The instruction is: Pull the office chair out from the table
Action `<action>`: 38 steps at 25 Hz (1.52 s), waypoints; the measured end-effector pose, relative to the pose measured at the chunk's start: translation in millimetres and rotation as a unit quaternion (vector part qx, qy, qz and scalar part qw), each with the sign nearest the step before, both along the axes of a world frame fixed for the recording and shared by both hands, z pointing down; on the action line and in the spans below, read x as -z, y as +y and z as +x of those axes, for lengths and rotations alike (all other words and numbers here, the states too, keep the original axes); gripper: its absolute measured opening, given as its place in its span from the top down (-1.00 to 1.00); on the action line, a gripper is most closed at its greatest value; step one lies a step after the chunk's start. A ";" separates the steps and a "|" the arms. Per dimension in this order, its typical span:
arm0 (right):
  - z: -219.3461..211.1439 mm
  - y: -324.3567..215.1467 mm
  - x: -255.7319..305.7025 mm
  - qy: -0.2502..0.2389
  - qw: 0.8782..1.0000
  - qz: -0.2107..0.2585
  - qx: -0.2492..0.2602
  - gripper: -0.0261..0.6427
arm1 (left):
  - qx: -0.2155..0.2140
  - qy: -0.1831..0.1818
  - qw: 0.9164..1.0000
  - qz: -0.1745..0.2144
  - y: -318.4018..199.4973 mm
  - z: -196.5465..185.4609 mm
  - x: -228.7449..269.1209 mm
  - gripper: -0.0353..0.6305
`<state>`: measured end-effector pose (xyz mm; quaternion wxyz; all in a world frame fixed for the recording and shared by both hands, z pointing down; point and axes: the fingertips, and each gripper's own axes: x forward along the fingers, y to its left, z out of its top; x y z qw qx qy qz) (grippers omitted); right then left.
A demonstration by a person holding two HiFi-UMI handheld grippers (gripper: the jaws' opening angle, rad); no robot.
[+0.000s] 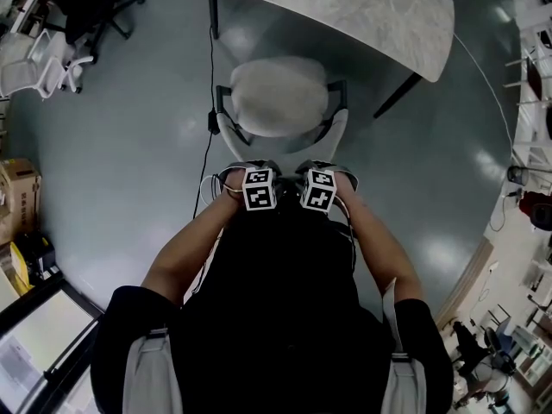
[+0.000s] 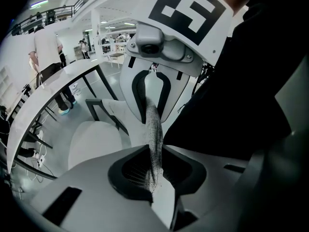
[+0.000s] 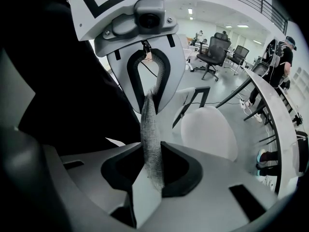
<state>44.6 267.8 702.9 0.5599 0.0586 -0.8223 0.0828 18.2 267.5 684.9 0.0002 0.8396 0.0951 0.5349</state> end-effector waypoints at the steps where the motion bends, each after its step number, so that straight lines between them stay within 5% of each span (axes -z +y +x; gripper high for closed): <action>1: -1.7 1.9 0.6 -0.002 1.000 -0.001 0.001 0.62 | -0.002 -0.001 1.000 0.000 1.6 -1.4 0.1 0.66; 8: -23.8 15.3 -1.8 -0.014 1.000 -0.016 0.012 0.62 | -0.027 -0.010 1.000 0.001 11.7 -22.6 -3.6 0.66; 14: -78.1 27.2 0.9 -0.023 0.999 -0.033 0.009 0.62 | -0.074 -0.007 0.997 -0.008 21.0 -76.3 0.5 0.66; 28: -161.3 42.5 -1.3 -0.012 0.995 -0.018 -0.097 0.61 | -0.174 0.007 0.985 -0.022 34.2 -163.2 -0.3 0.66; 38: -208.5 47.7 -5.9 -0.027 0.993 -0.010 -0.112 0.61 | -0.176 -0.008 0.984 -0.009 33.8 -210.9 -3.7 0.66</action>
